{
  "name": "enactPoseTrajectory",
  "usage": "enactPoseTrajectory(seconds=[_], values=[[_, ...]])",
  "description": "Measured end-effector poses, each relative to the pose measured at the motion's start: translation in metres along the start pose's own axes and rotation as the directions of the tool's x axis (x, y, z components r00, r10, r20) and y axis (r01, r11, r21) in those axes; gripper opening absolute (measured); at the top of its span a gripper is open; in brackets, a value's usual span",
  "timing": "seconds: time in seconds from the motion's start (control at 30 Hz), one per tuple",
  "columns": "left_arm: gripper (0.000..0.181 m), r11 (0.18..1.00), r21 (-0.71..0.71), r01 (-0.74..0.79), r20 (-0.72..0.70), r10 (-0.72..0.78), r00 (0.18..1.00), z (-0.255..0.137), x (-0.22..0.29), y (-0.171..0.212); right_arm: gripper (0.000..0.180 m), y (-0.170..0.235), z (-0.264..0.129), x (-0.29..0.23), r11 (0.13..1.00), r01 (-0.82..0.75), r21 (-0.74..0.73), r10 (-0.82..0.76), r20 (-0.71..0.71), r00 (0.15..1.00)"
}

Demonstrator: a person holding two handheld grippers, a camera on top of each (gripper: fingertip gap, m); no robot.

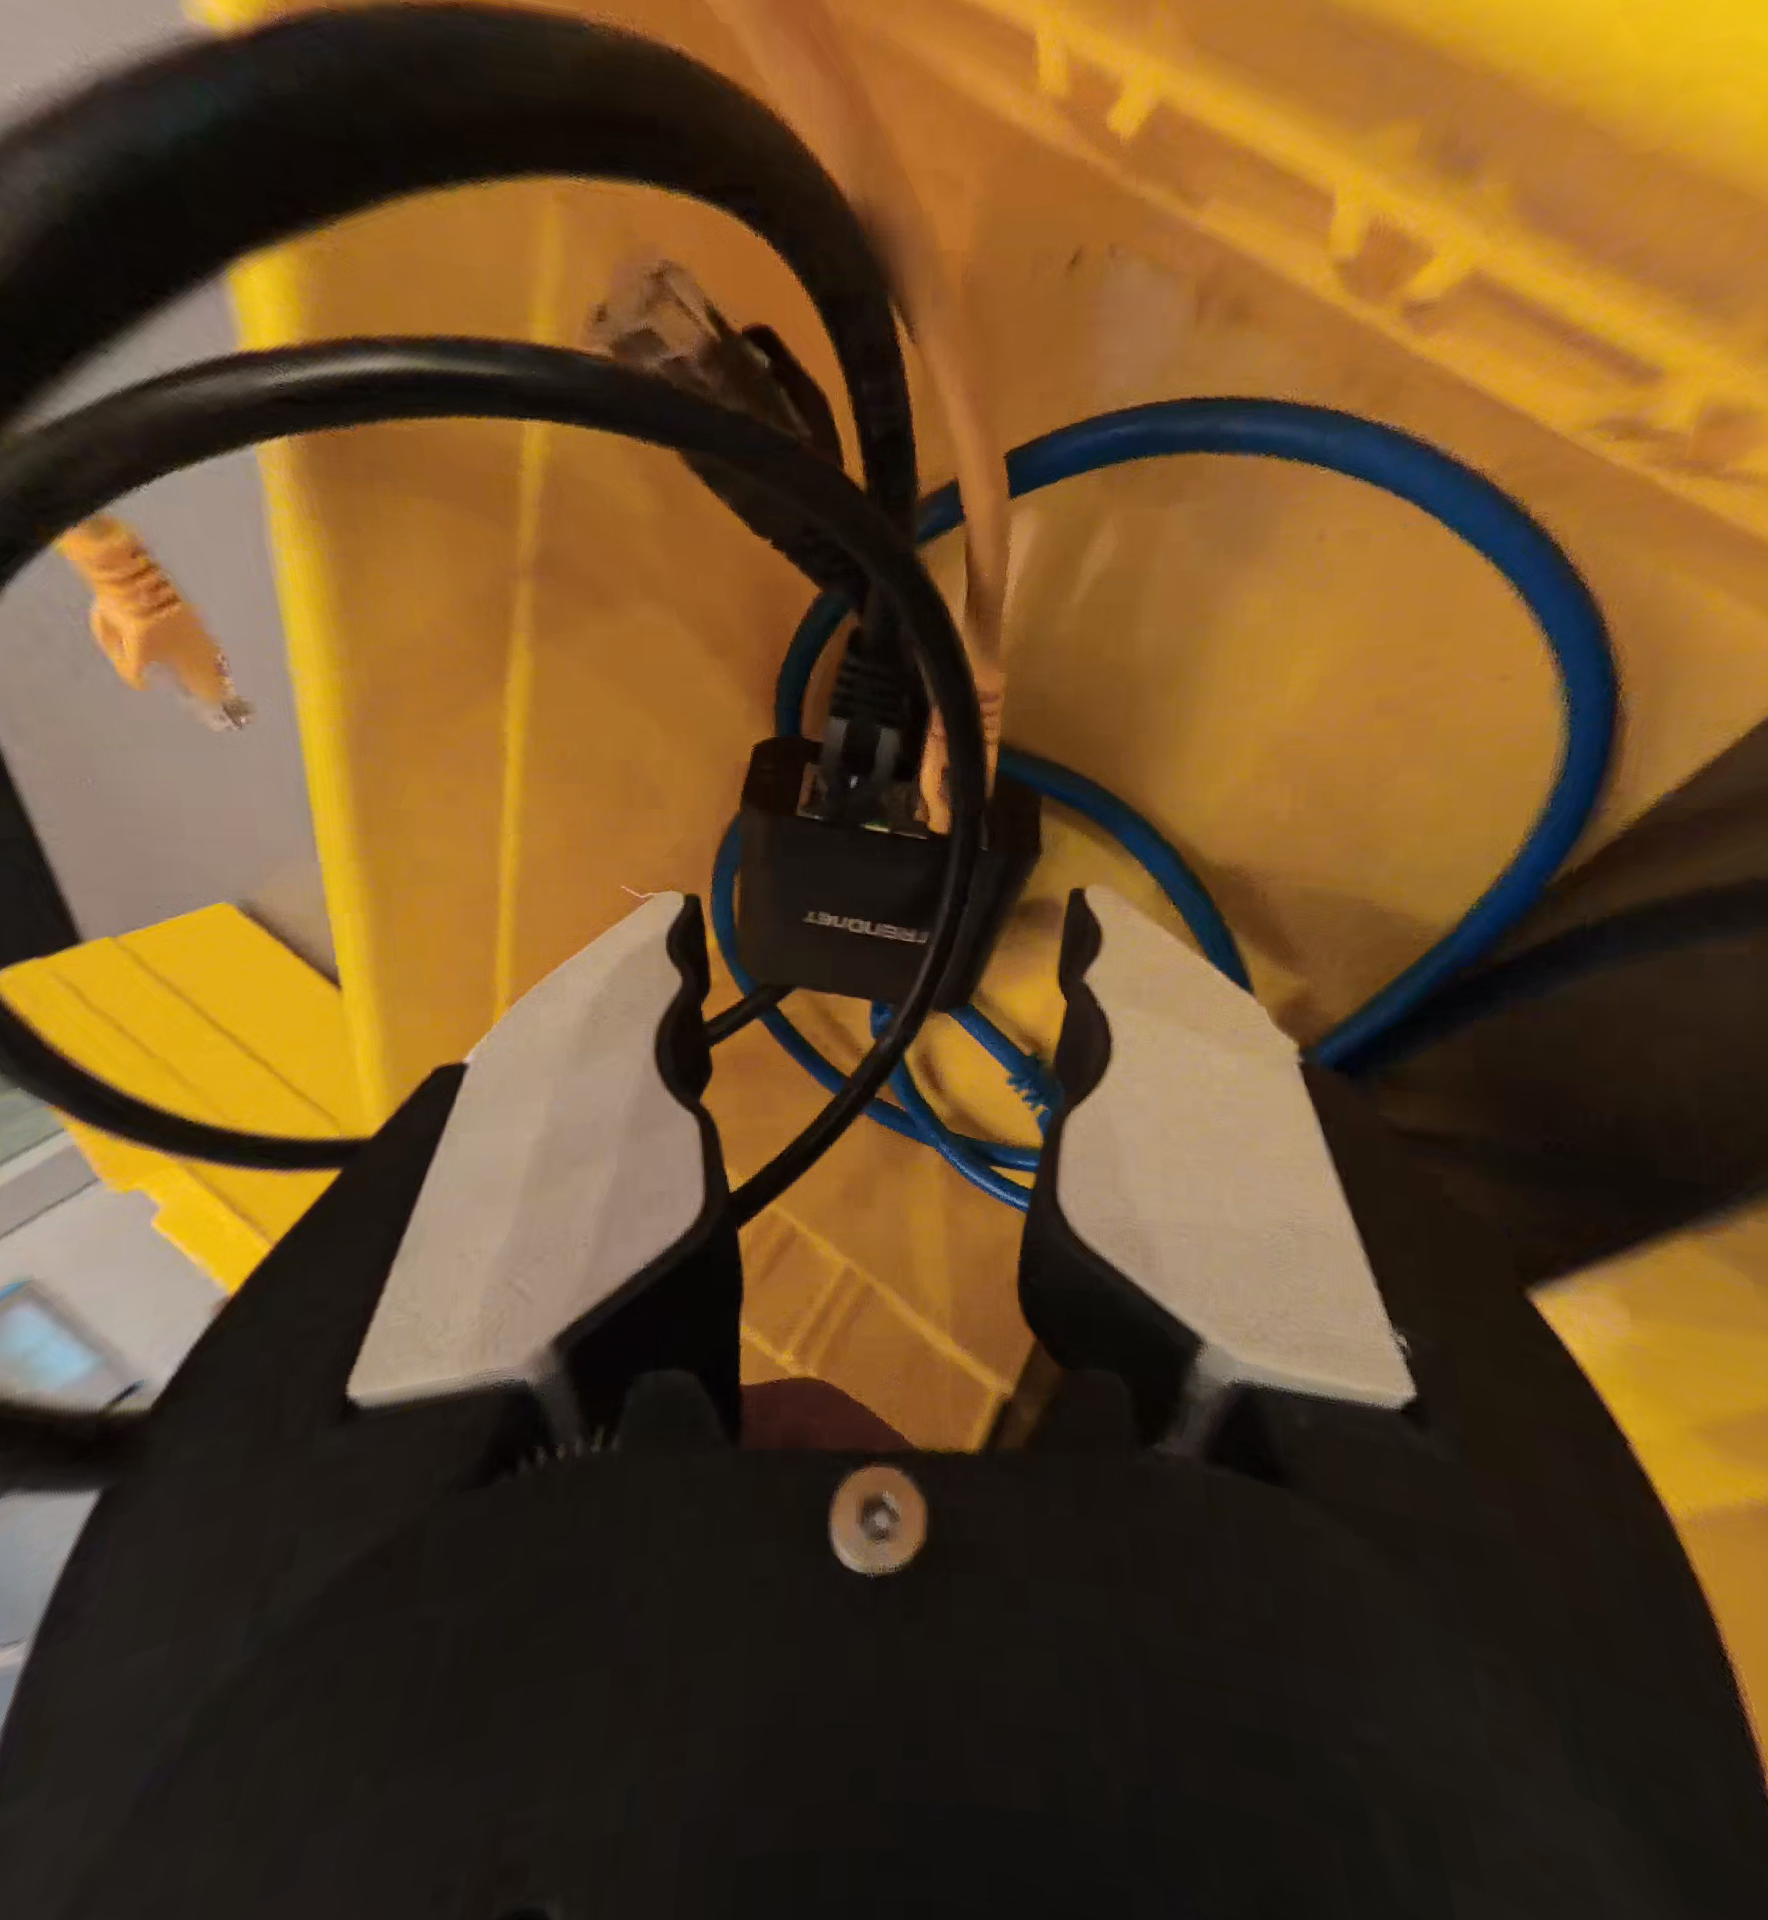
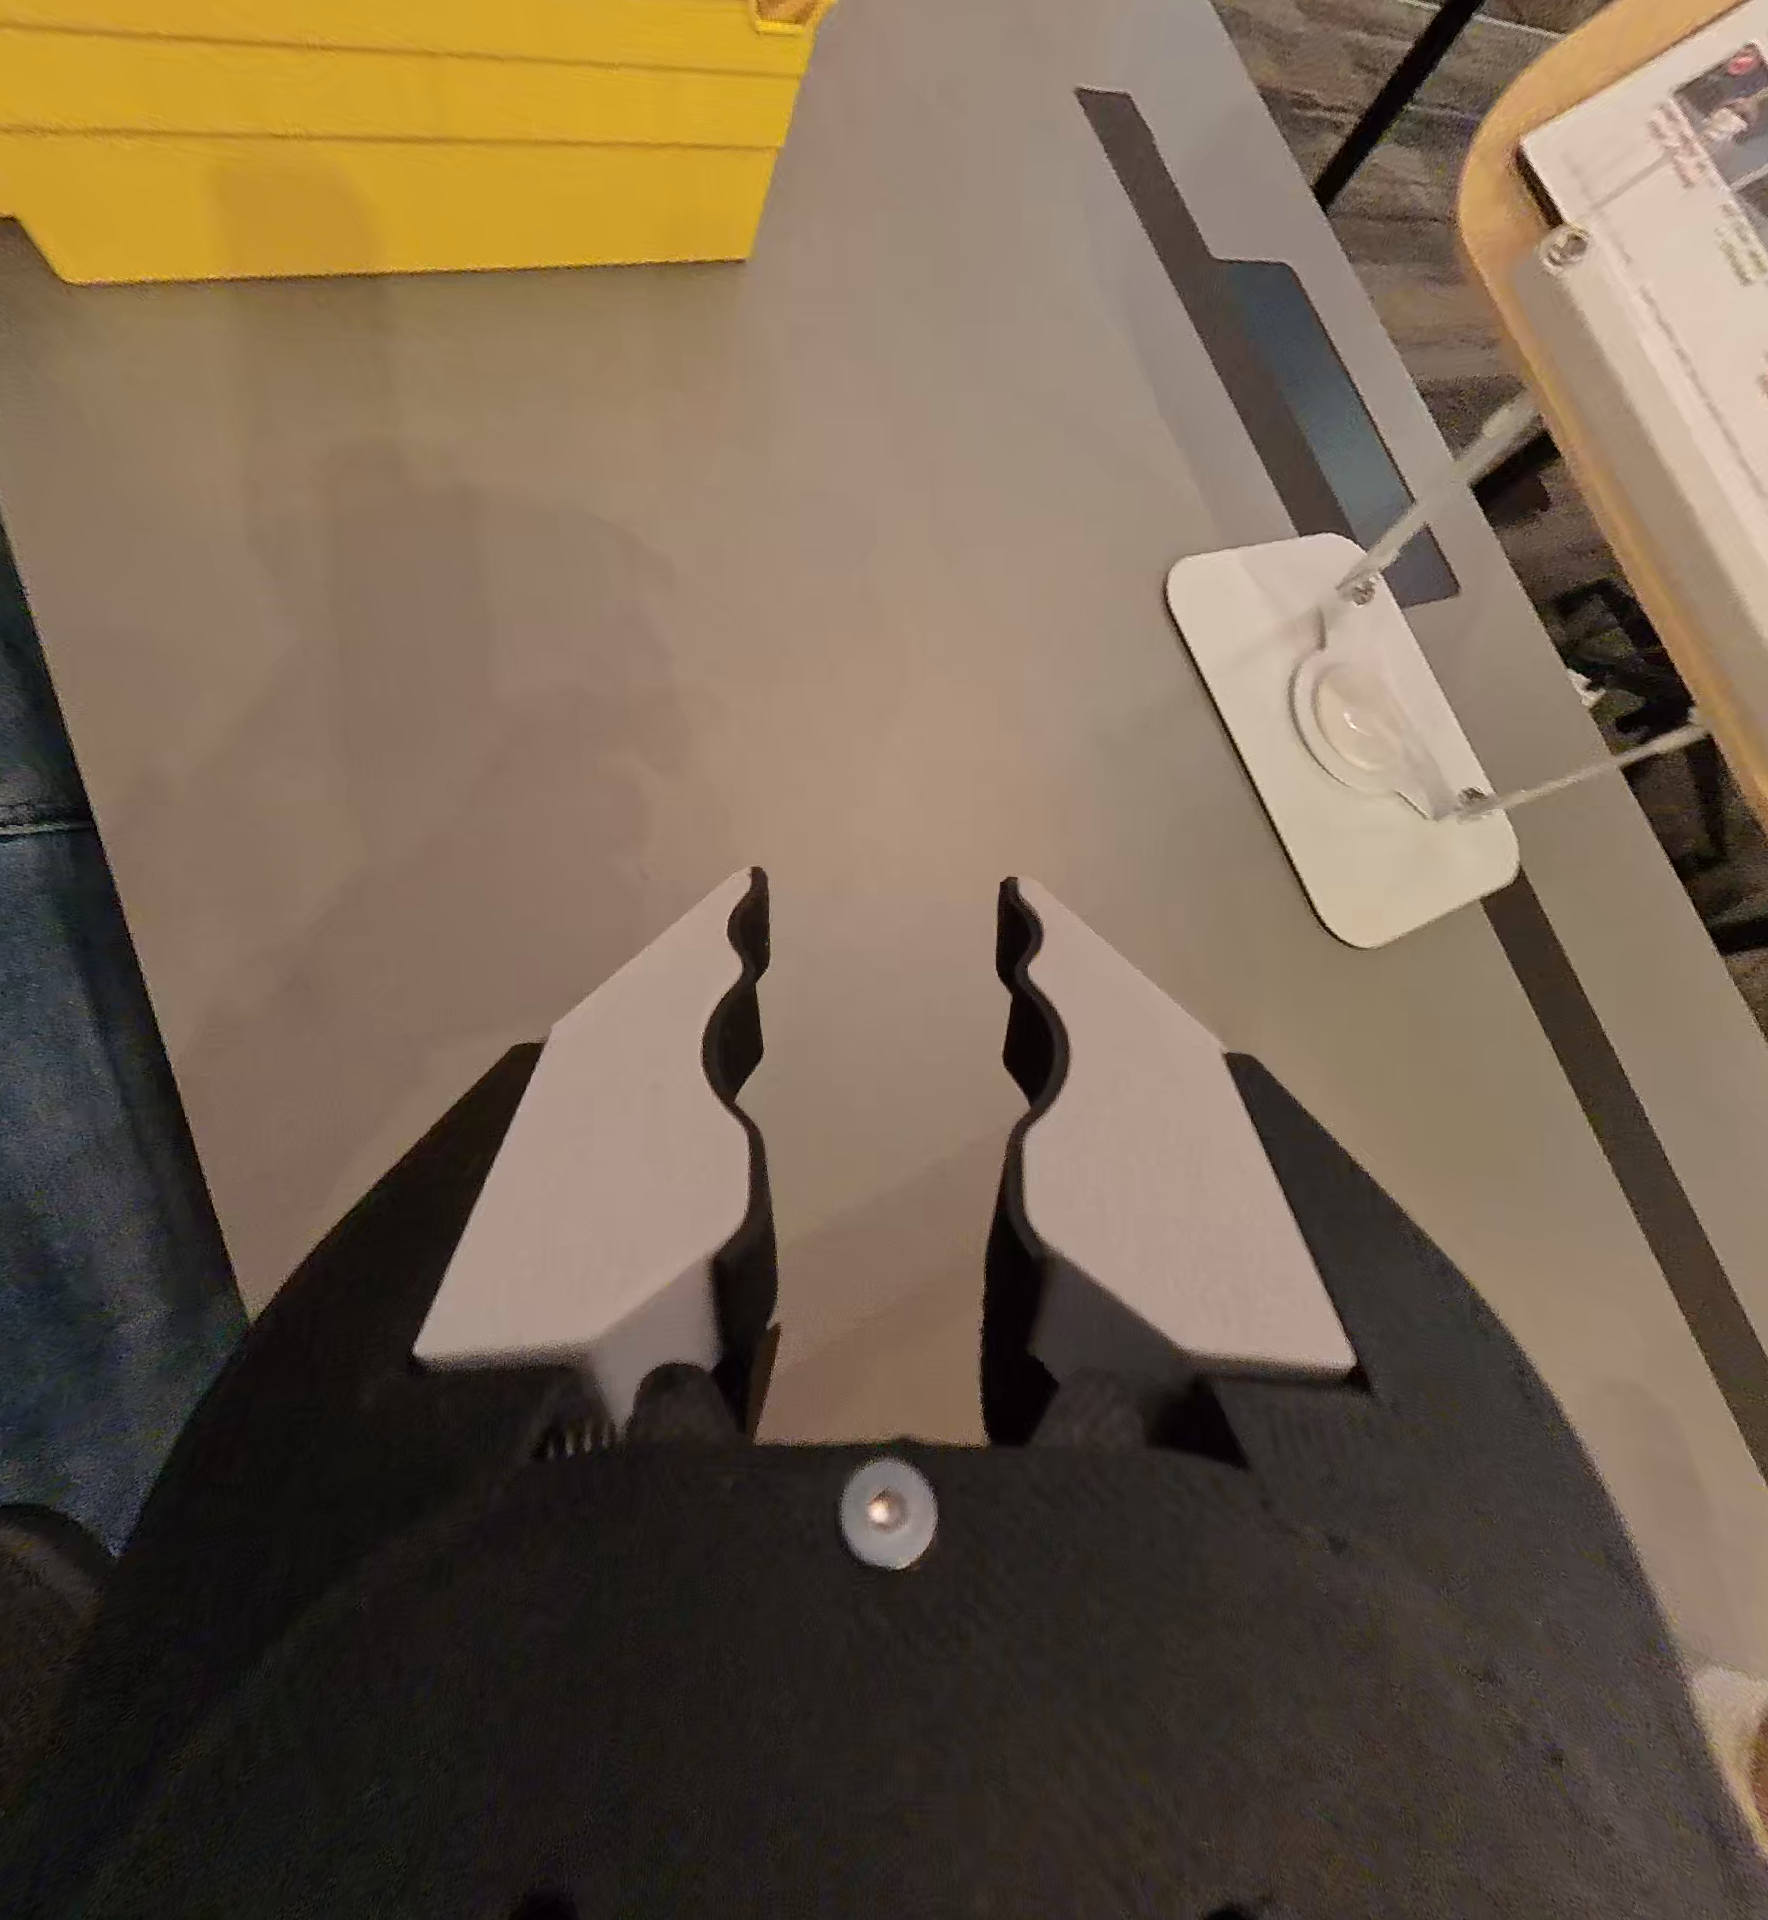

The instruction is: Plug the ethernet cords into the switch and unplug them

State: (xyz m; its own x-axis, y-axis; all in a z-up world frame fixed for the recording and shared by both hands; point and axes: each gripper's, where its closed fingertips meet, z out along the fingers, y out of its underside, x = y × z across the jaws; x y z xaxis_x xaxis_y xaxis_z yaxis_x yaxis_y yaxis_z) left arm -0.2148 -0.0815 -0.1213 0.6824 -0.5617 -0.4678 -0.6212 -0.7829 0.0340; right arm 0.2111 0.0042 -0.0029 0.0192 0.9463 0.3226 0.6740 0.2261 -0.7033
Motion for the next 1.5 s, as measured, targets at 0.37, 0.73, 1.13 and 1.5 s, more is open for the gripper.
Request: enactPoseTrajectory(seconds=[0.37,0.73,1.13,1.5], values=[[0.061,1.000,-0.014,0.023,0.053,-0.022,0.998,0.022,-0.008,0.004,0.042,-0.016,0.035,-0.031,1.000,0.026,0.014,-0.027,0.109,0.994],[0.061,0.980,0.171,0.100,0.218,-0.136,0.966,-0.063,-0.050,0.009,0.047,-0.061,0.058,-0.036,0.992,-0.046,0.114,0.026,0.176,0.984],[0.061,0.945,0.327,-0.002,0.351,-0.120,0.929,-0.172,-0.065,-0.029,0.068,-0.161,0.077,-0.037,0.914,-0.215,0.345,0.116,0.285,0.951],[0.061,0.870,0.441,-0.223,0.367,0.052,0.929,-0.210,-0.012,-0.131,0.067,-0.220,0.102,-0.021,0.728,-0.534,0.429,0.299,0.503,0.811]])
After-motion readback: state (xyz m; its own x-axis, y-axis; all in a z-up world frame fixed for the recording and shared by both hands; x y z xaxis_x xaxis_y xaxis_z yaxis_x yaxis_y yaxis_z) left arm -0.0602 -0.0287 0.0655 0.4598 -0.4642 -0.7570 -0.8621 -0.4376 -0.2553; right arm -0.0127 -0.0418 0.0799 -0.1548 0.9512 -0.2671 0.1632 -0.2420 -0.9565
